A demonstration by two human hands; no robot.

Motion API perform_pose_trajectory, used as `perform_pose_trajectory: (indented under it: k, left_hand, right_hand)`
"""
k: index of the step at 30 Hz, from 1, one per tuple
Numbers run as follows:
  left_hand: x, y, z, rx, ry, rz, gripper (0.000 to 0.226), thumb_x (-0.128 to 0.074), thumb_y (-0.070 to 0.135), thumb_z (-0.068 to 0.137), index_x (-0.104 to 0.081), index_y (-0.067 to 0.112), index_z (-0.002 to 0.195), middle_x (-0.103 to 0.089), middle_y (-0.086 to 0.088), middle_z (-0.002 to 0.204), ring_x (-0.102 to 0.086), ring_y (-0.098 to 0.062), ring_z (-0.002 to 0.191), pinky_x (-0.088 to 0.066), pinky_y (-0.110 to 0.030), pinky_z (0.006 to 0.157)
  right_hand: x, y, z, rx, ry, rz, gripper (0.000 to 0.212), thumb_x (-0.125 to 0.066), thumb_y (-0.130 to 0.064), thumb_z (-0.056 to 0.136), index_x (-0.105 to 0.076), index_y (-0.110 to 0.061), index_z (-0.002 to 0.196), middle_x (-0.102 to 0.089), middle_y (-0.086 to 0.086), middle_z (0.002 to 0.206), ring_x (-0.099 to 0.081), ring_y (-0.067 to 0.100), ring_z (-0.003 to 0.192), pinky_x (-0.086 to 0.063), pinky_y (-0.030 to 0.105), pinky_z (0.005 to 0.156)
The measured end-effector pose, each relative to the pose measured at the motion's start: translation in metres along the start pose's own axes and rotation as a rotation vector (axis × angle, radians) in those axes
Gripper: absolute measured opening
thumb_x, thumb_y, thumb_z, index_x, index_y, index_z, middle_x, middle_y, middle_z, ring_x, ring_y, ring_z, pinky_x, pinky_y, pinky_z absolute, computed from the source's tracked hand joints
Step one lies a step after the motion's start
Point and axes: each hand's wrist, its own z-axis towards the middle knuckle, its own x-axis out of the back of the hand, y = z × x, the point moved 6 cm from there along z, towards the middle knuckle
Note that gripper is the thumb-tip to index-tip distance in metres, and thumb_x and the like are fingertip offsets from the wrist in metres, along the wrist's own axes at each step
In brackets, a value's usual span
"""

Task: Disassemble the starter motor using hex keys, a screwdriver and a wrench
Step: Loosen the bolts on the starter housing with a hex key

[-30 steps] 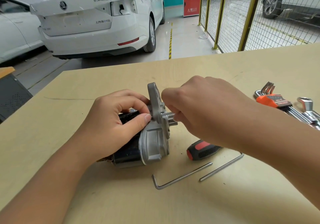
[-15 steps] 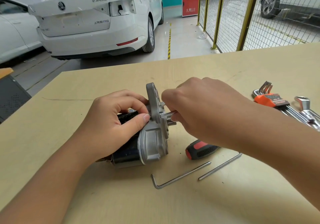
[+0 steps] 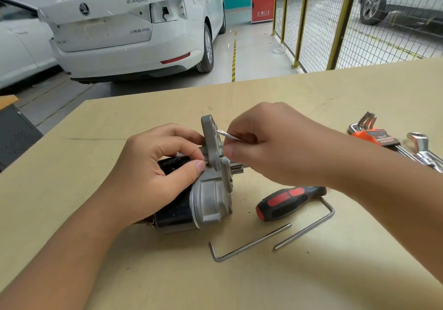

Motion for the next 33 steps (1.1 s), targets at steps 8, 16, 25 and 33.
perform_pose_trajectory:
  k: [8,16,25,33]
  left_hand:
    - [0.002,0.004,-0.001,-0.082,0.020,0.020,0.013,-0.078,0.015,0.081,-0.084,0.015,0.093,-0.073,0.003,0.117,-0.071,-0.015,0.102,-0.056,-0.023,0.090]
    - [0.002,0.001,-0.001,-0.083,-0.078,-0.035,0.020,-0.075,0.034,0.083,-0.085,0.017,0.088,-0.070,0.002,0.124,-0.067,-0.021,0.110,-0.052,-0.020,0.086]
    - [0.001,0.002,-0.001,-0.093,-0.046,0.004,0.016,-0.078,0.016,0.083,-0.084,0.012,0.097,-0.072,-0.001,0.121,-0.070,-0.017,0.103,-0.054,-0.022,0.089]
    - [0.004,0.000,-0.001,-0.088,-0.042,-0.030,0.022,-0.079,0.017,0.081,-0.082,0.015,0.103,-0.073,0.001,0.121,-0.071,-0.015,0.105,-0.055,-0.021,0.091]
  right_hand:
    - [0.012,0.010,0.002,-0.057,-0.067,-0.011,0.040,-0.048,-0.034,0.103,-0.070,-0.003,0.092,-0.071,0.011,0.084,-0.063,0.030,0.077,-0.055,0.043,0.070]
    - [0.020,0.007,-0.001,0.054,-0.026,-0.112,0.023,-0.073,-0.043,0.089,-0.071,-0.026,0.073,-0.069,-0.011,0.068,-0.062,0.001,0.065,-0.050,0.018,0.059]
    - [0.038,0.031,0.005,-0.004,0.205,0.695,0.032,-0.075,-0.020,0.091,-0.061,0.009,0.087,-0.072,0.018,0.072,-0.066,0.025,0.056,-0.056,0.035,0.052]
    - [0.017,0.044,0.009,-0.110,0.193,0.780,0.026,-0.074,-0.026,0.093,-0.060,-0.005,0.086,-0.071,0.019,0.068,-0.064,0.024,0.047,-0.052,0.032,0.045]
